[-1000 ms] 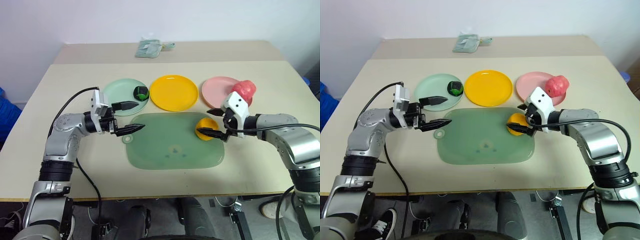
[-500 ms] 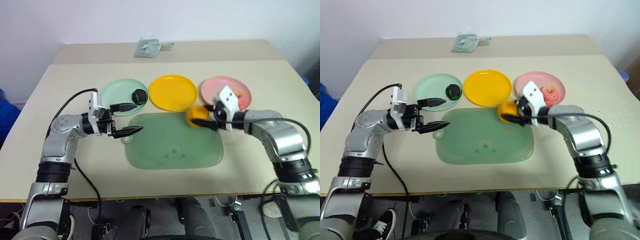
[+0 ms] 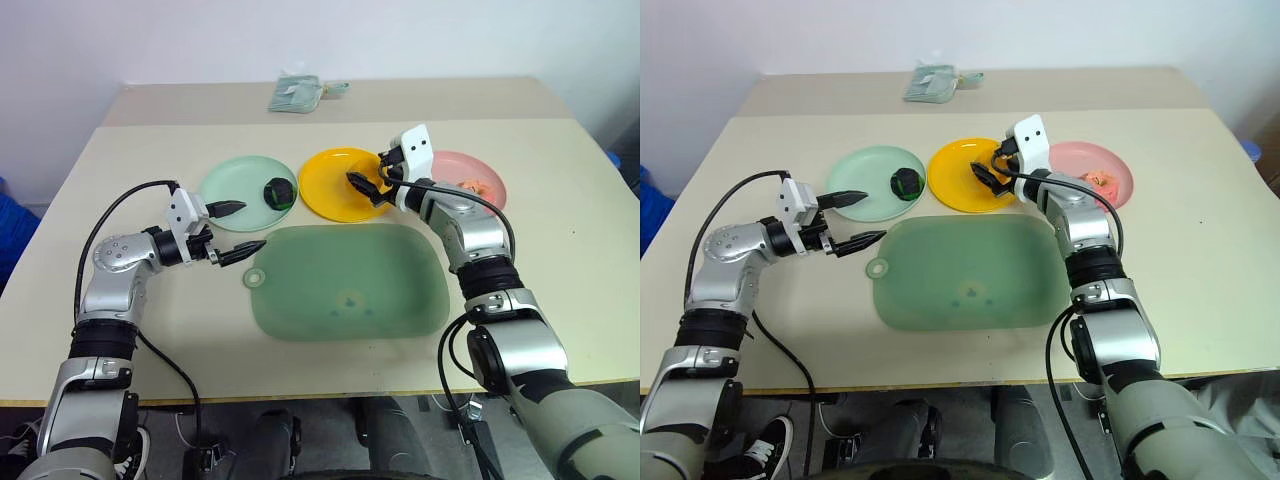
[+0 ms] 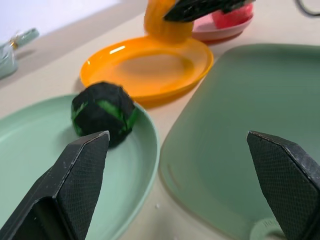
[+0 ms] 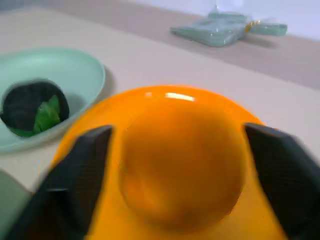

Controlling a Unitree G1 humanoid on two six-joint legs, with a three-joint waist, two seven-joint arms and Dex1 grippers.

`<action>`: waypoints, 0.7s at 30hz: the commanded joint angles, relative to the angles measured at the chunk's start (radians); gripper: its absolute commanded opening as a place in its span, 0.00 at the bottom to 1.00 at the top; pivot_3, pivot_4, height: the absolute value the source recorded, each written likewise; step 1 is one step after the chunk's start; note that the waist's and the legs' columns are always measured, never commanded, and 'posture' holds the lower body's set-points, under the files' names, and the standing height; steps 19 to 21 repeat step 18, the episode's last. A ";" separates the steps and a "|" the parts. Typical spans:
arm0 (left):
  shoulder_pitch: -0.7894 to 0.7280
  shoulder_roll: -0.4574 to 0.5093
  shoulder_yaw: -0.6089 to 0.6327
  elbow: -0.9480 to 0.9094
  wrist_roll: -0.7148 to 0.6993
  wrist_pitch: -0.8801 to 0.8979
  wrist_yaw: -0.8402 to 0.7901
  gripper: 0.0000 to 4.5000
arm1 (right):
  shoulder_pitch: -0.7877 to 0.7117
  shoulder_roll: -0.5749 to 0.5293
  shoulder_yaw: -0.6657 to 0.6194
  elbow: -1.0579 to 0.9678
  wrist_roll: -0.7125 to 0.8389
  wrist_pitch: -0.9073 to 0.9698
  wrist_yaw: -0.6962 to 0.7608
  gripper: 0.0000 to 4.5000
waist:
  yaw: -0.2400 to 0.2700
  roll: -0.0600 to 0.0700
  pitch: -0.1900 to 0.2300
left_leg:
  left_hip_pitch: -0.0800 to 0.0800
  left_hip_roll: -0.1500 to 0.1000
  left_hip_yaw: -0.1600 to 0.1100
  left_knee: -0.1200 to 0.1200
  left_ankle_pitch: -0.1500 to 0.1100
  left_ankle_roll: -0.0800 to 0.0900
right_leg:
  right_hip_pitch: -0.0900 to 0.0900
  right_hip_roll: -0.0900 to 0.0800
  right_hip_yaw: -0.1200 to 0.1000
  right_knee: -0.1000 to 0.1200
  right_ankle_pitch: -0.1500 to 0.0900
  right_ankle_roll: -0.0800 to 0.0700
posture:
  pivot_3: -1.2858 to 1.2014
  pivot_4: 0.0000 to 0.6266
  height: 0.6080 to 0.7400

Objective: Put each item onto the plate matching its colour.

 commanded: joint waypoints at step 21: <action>-0.105 -0.037 0.015 0.038 -0.138 0.047 -0.254 1.00 | 0.526 -0.350 -0.077 -0.971 0.343 0.361 0.342 0.98 | -0.004 0.000 0.000 | 0.004 0.001 -0.001 0.002 -0.001 0.002 | 0.005 0.001 -0.002 0.001 0.000 0.000 | 0.52 0.24 1.00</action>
